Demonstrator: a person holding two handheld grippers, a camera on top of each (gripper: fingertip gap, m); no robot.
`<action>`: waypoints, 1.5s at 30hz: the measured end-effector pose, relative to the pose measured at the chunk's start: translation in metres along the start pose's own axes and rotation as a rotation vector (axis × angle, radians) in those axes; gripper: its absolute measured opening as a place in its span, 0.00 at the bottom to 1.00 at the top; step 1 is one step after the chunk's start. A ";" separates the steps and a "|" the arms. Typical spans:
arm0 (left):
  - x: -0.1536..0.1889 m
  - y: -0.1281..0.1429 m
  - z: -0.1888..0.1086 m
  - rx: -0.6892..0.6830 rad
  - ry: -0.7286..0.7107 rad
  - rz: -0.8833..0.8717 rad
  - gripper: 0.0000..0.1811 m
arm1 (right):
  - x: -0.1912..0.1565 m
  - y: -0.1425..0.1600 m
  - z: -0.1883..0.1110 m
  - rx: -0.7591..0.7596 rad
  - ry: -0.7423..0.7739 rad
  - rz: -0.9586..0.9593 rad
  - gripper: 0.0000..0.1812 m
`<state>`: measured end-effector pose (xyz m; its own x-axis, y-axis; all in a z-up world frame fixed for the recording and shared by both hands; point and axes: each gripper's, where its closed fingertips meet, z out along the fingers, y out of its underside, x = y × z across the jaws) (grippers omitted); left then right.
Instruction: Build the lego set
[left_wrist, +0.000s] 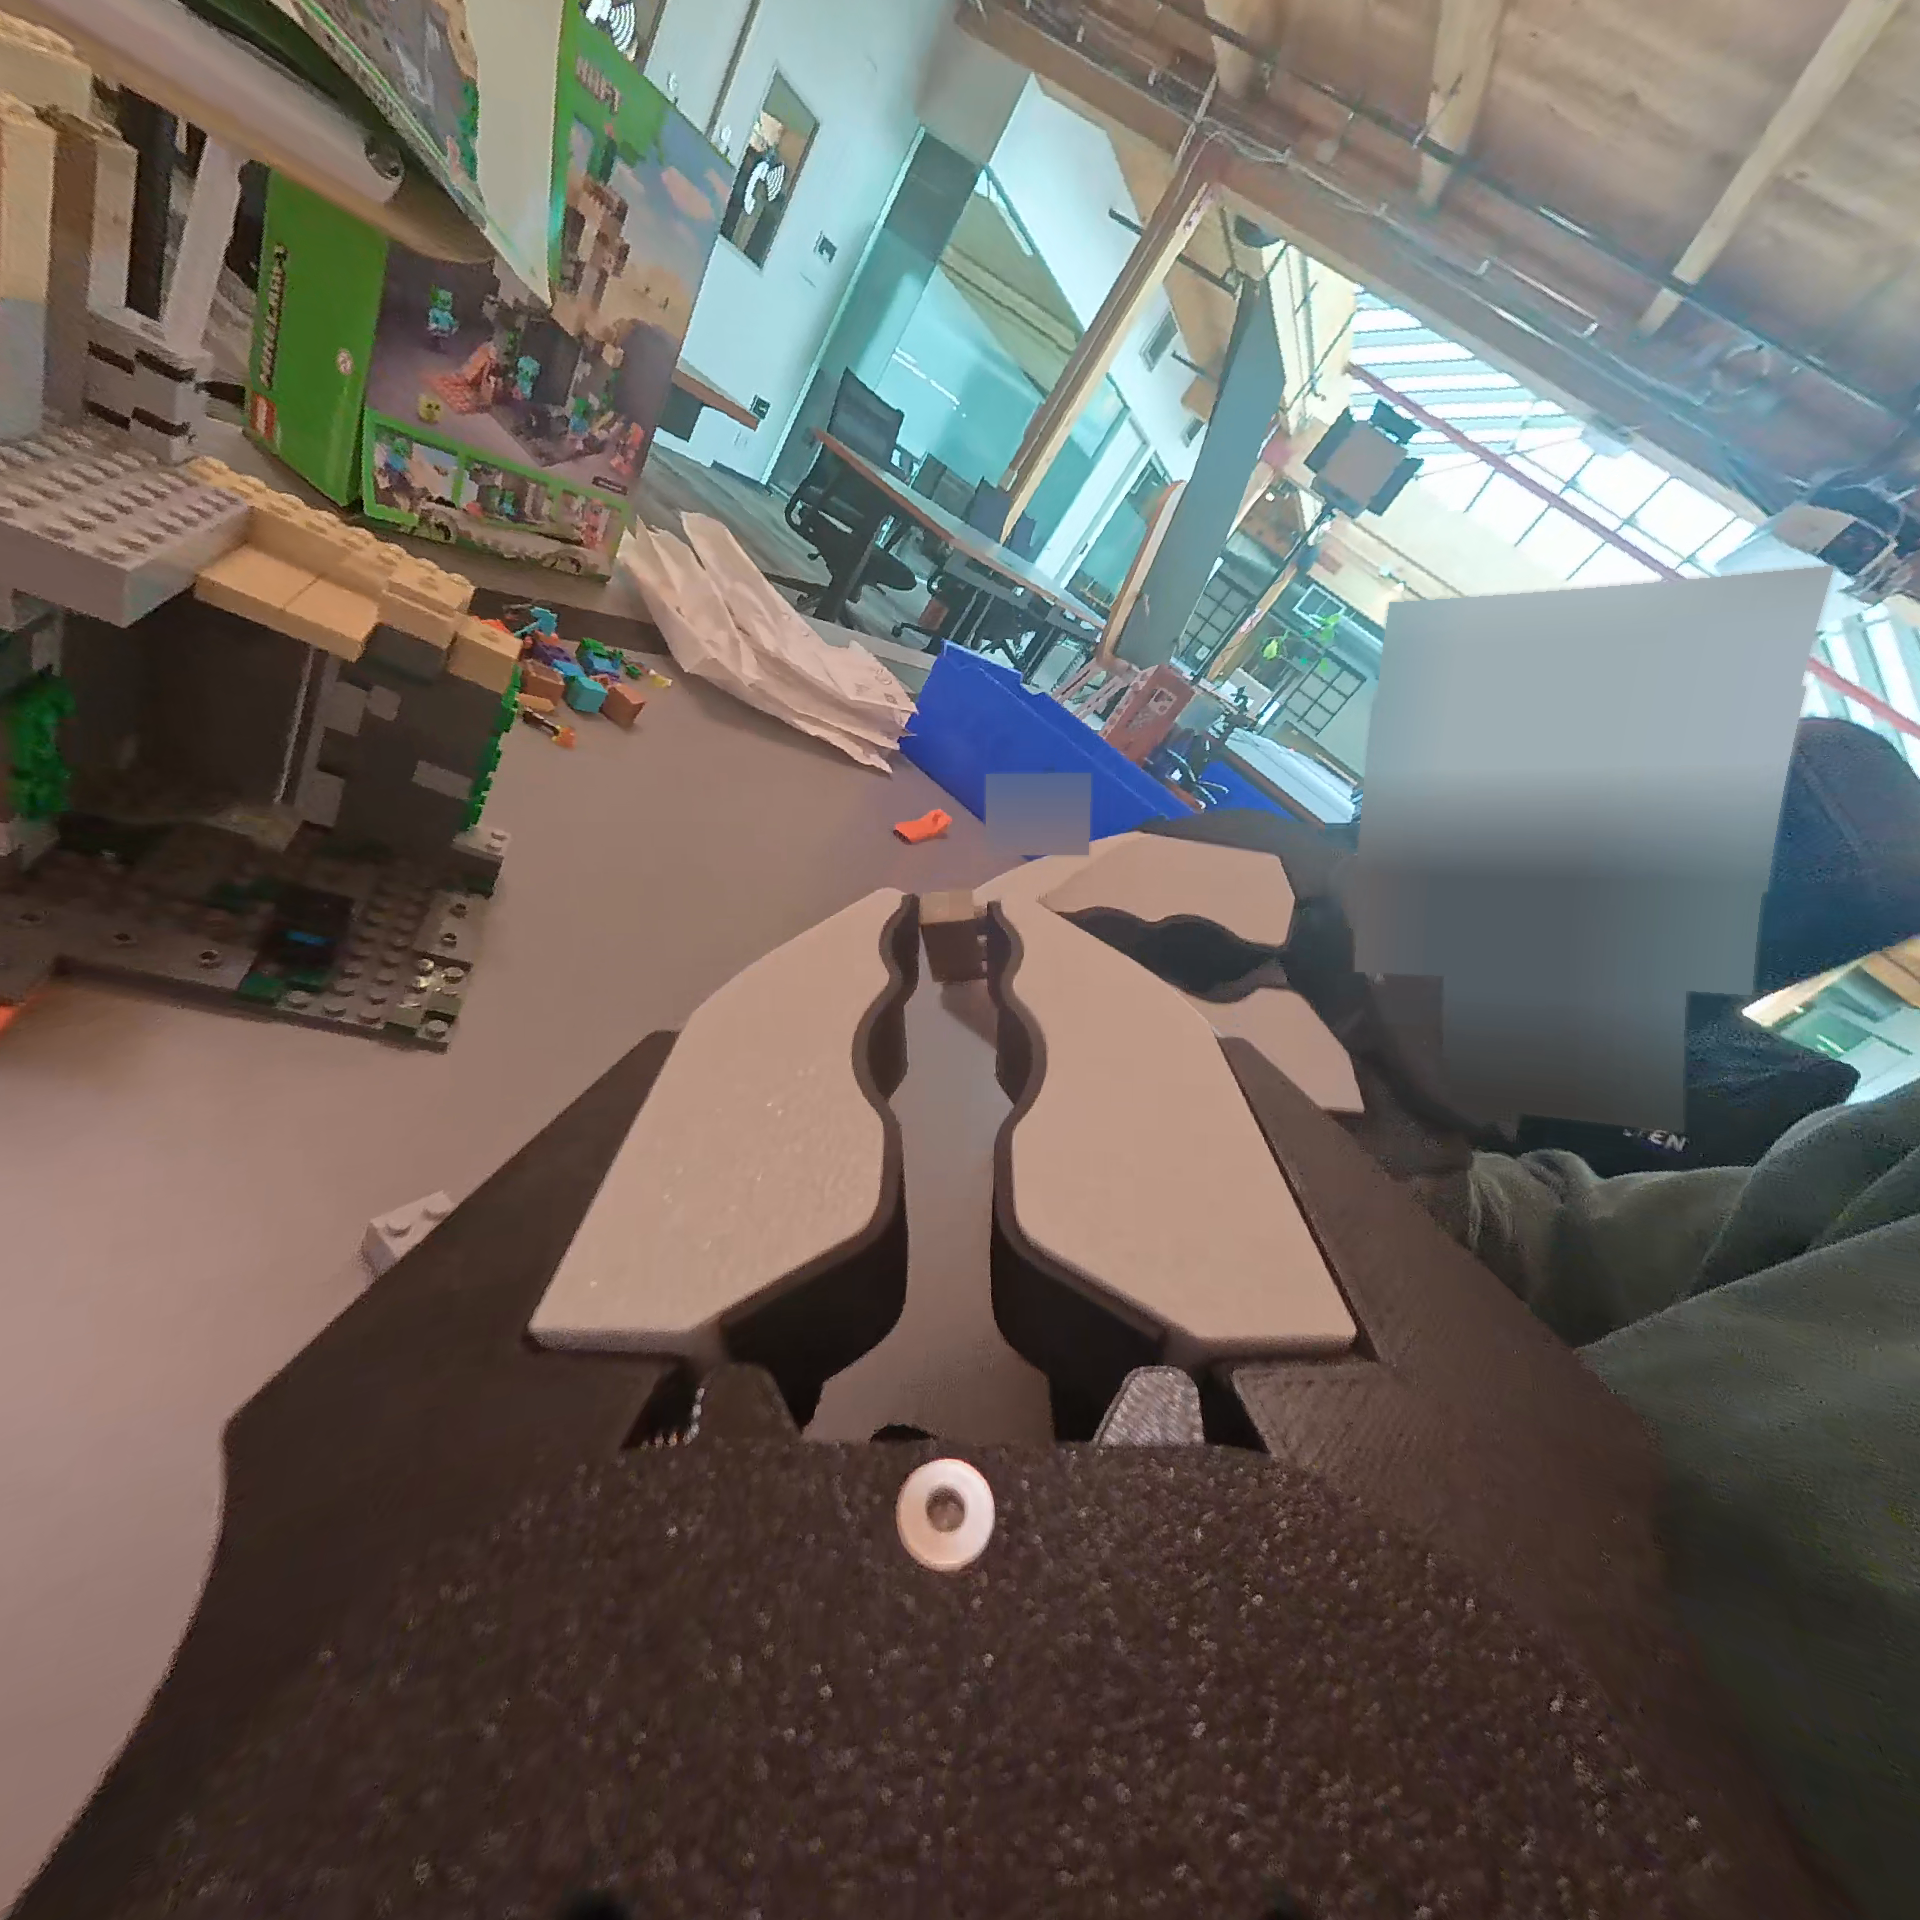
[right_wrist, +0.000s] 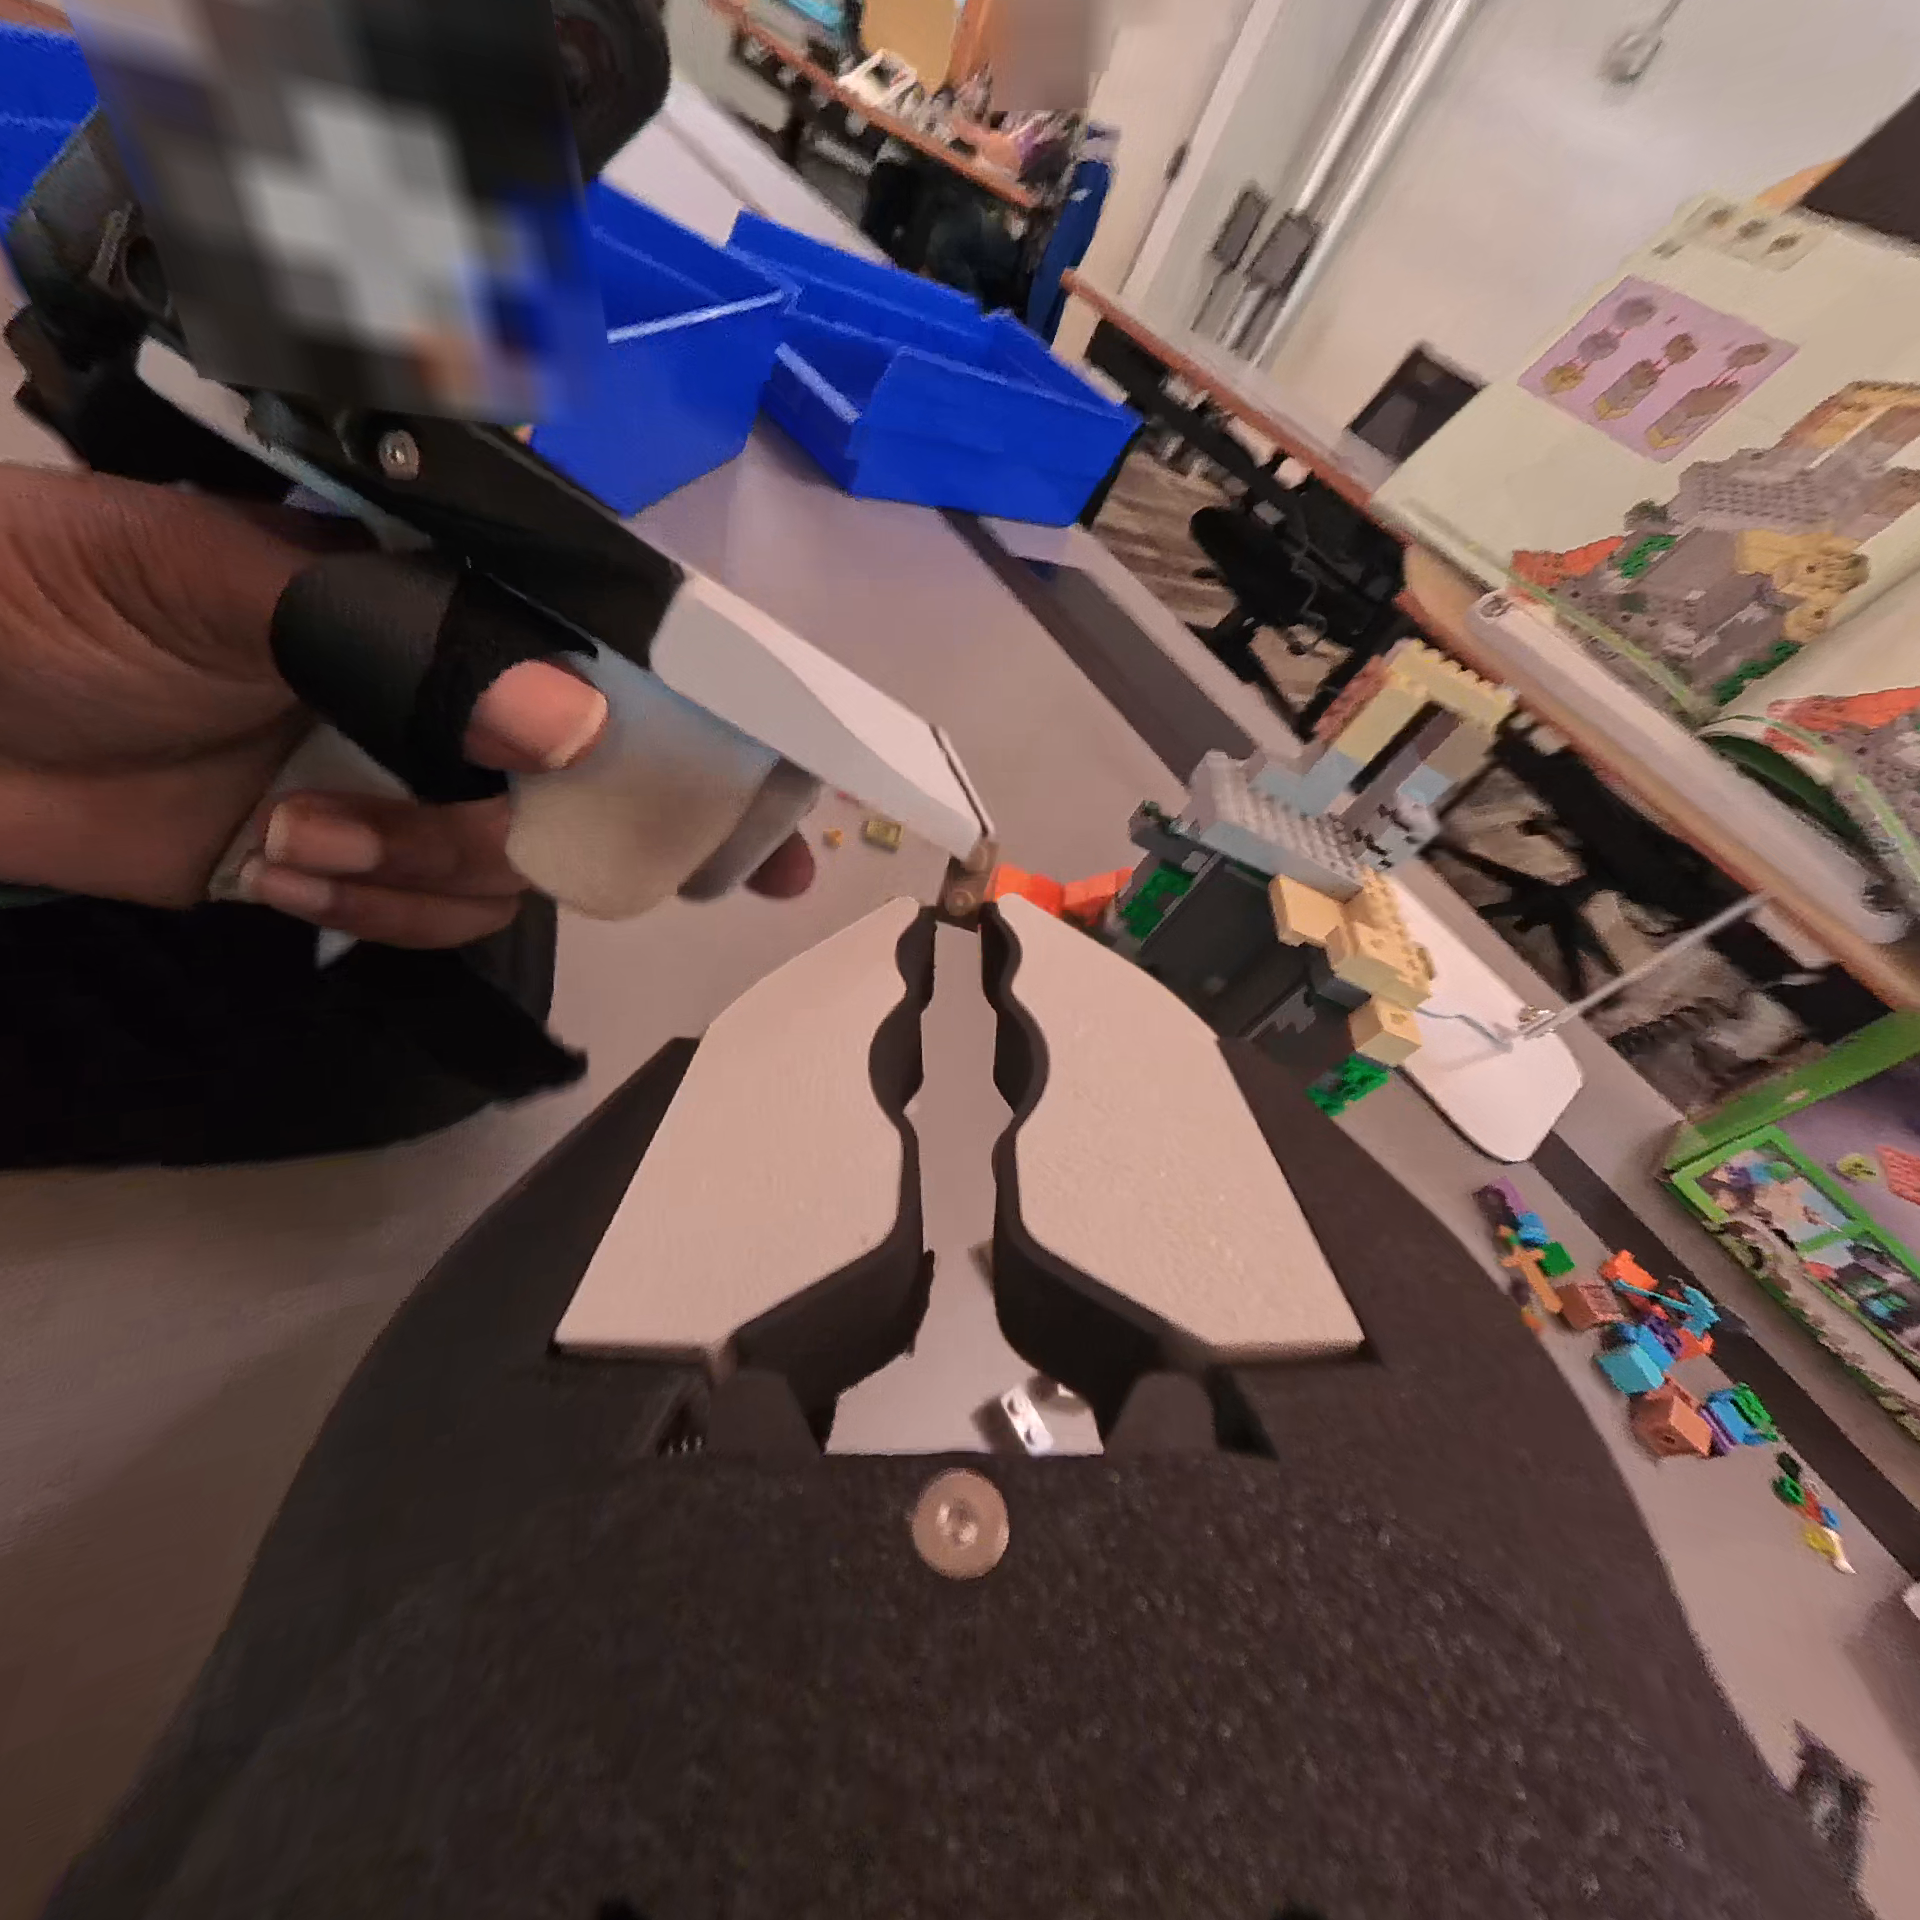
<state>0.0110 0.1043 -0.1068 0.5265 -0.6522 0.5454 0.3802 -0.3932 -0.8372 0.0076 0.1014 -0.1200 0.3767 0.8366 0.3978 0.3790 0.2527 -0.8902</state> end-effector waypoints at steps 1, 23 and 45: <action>-0.003 0.000 -0.001 -0.002 -0.010 0.010 0.08 | 0.000 0.007 -0.001 -0.034 -0.057 -0.008 0.05; -0.047 0.010 -0.028 -0.154 -0.151 0.246 0.09 | 0.034 0.170 -0.031 -0.586 -0.675 -0.050 0.05; -0.088 -0.109 -0.159 -0.101 -0.530 0.449 0.00 | 0.047 0.101 -0.037 -0.276 -0.383 0.131 0.09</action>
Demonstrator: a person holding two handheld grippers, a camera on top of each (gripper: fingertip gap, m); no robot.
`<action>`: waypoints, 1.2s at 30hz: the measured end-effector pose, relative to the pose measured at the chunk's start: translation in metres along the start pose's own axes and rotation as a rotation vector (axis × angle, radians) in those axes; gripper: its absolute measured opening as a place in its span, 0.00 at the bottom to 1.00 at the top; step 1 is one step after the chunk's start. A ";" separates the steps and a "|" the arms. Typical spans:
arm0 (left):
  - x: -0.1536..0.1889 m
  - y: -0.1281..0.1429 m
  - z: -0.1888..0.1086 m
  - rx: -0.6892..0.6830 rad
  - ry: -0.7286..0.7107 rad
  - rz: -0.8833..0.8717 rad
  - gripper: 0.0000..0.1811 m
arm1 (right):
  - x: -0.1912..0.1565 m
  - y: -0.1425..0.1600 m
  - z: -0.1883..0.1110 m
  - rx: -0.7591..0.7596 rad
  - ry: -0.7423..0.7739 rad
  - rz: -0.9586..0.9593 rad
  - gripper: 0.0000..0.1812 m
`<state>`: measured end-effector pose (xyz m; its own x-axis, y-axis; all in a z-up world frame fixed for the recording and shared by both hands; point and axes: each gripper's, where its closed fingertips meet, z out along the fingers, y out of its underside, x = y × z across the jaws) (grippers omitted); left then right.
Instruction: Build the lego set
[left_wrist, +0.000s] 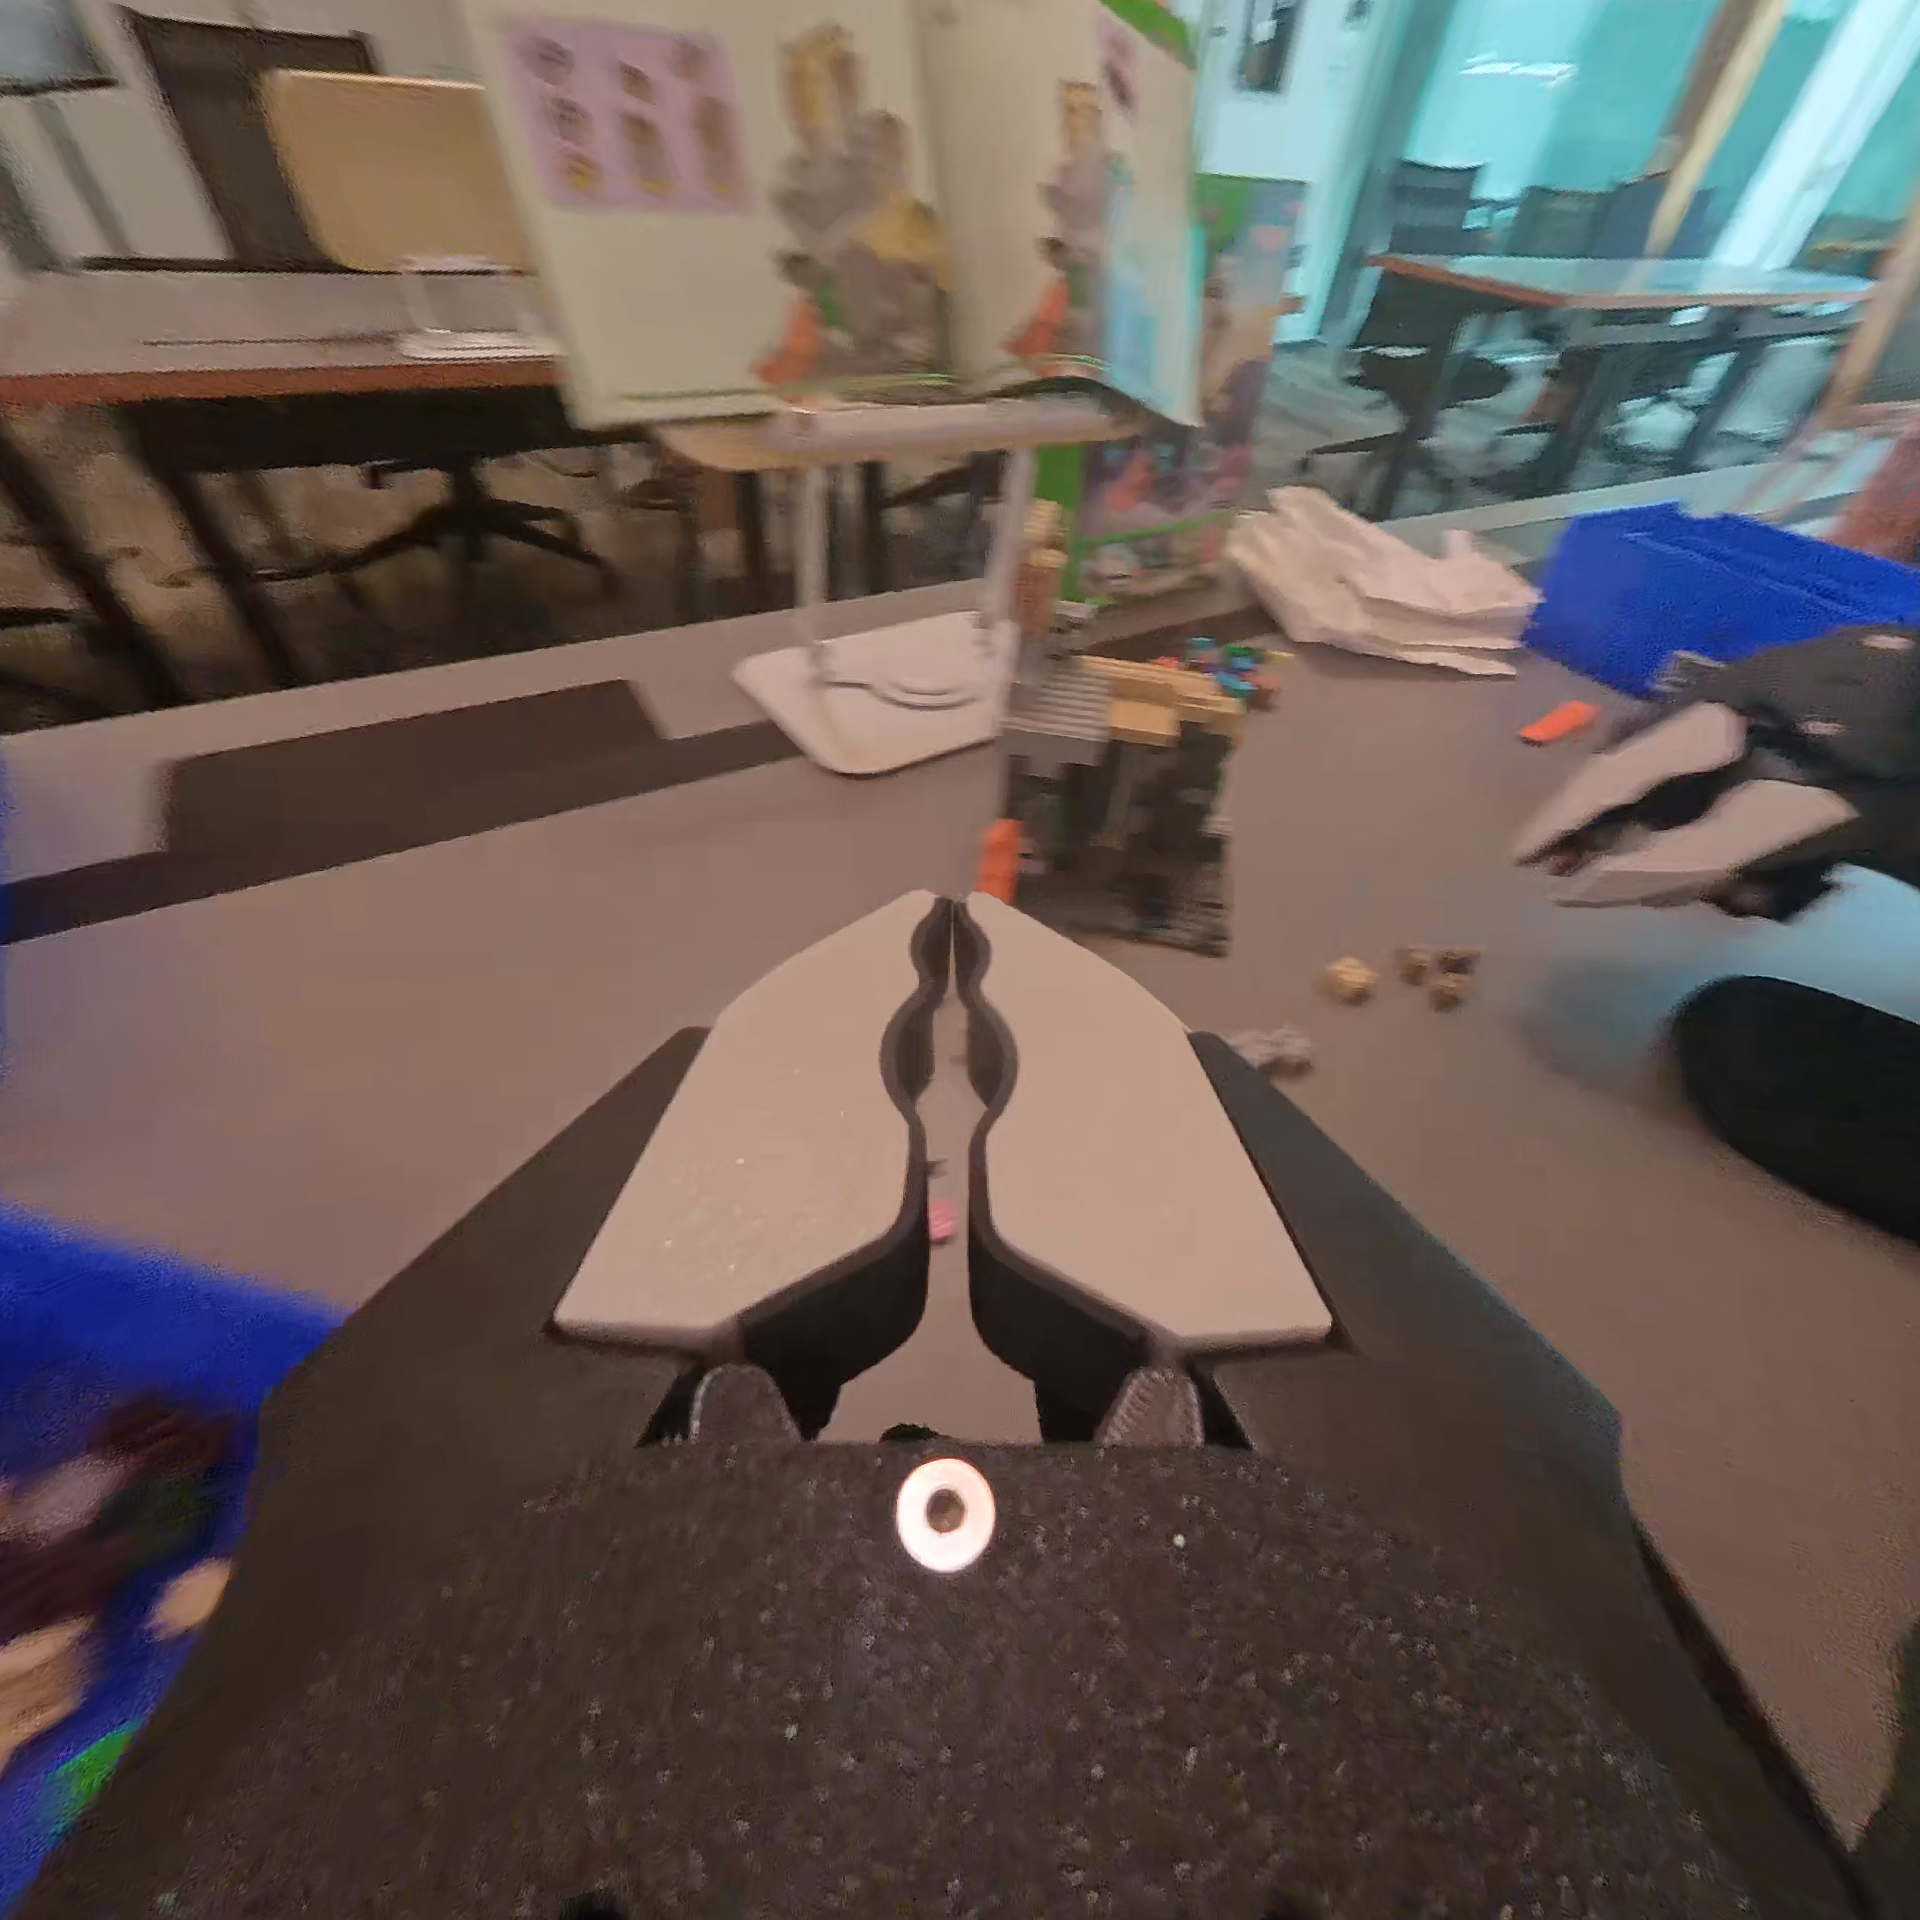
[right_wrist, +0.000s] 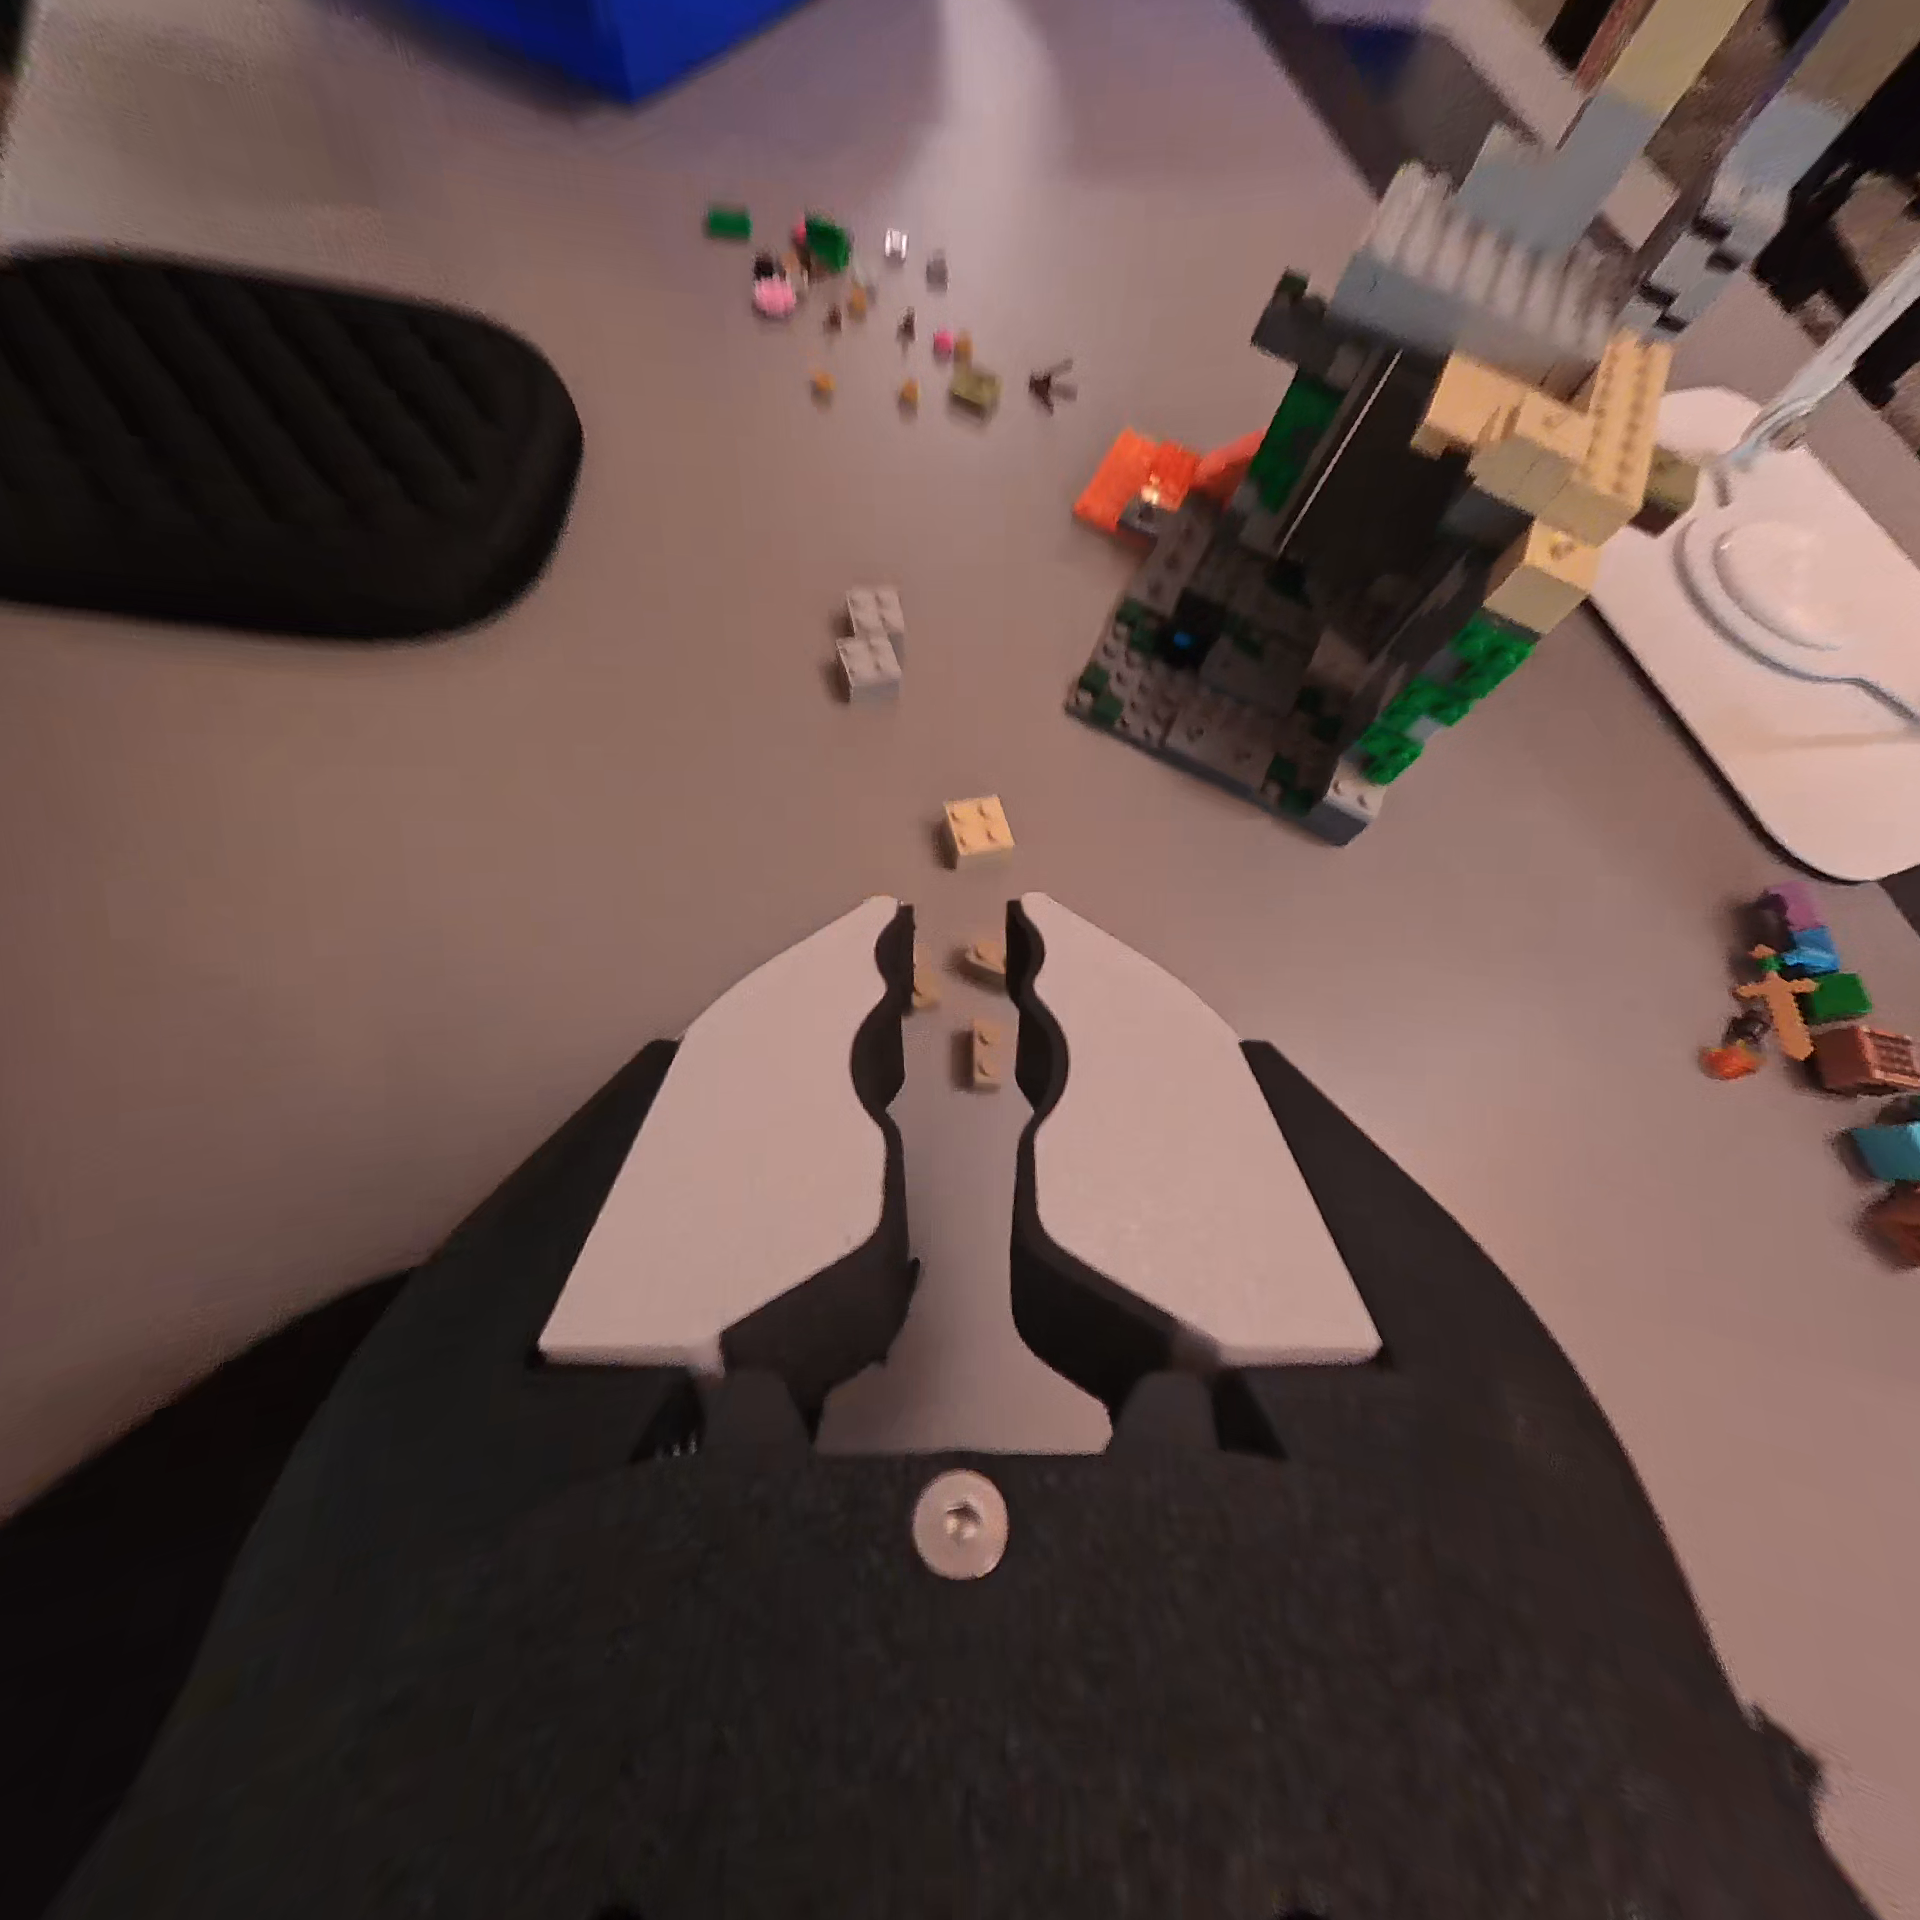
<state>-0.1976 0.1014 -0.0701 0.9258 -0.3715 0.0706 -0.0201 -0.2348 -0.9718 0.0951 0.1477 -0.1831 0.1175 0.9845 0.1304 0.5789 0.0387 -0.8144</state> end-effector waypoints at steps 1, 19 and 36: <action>-0.020 -0.006 -0.011 -0.016 -0.057 0.006 0.00 | -0.004 -0.005 -0.002 0.035 0.009 0.020 0.09; -0.306 0.132 -0.061 -0.911 -0.588 -0.292 0.10 | -0.046 -0.026 0.006 0.197 -0.035 0.129 0.08; -0.329 0.169 -0.056 -0.976 -0.663 -0.409 0.04 | -0.054 -0.032 0.000 0.237 -0.059 0.155 0.07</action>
